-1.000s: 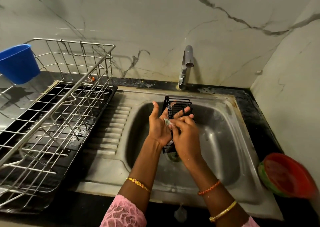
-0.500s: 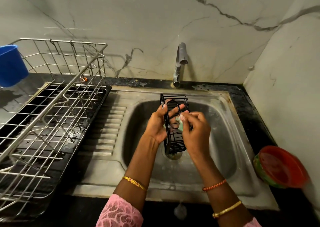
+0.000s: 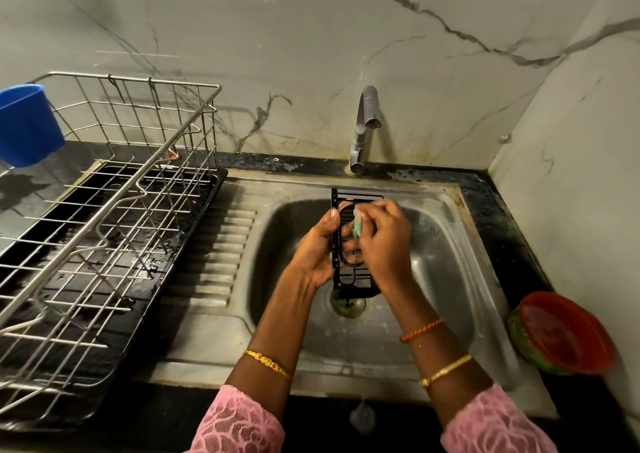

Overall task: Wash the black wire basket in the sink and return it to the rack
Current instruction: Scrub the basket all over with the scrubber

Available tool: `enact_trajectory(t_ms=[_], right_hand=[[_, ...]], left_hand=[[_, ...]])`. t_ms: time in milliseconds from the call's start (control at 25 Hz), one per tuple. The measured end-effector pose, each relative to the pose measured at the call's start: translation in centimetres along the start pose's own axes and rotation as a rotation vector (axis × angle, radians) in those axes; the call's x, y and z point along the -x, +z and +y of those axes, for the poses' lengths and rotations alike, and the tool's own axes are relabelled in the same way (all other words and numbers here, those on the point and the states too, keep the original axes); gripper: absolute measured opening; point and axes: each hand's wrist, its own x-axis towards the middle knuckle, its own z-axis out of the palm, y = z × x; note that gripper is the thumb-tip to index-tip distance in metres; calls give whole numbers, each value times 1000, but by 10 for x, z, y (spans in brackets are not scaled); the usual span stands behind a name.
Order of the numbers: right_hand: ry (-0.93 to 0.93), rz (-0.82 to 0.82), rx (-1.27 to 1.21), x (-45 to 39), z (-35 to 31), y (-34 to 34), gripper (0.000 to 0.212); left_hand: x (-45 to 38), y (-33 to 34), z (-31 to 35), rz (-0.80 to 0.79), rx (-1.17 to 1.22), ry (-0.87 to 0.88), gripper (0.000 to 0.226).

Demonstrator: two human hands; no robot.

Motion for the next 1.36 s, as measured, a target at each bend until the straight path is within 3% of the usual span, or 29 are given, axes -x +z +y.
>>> enact_trajectory(t_ms=[160,360,680,760,960,1120,1200,1280,1360], right_hand=[[-13,20,-24,-6,0,0,20],[7,-58,45,50,8,-10,24],[115,48,-61,-20,-8,6,21],[103,2,-30,-26,-12,10,22],[-57,-232,51,30,-14,19,24],[-114,-229,86,64,-16,23,37],[-95,-171,64,38,-22,26,29],[-71,-147,28,4,-30,23,24],[-35,-146,14,-24,-29,18,24]], left_hand=[[0,-1,2,16,-33,-10,32],[-2,-7,2,-24,37,-26,35],[6,-3,5,-37,-11,-87,28],[7,0,4,-51,-9,-91,26],[-2,-14,6,70,108,-73,50],[-3,-18,5,38,96,-63,55],[0,-14,6,28,38,-56,58],[8,-8,7,33,-78,-43,53],[12,-6,8,-49,-94,-39,34]])
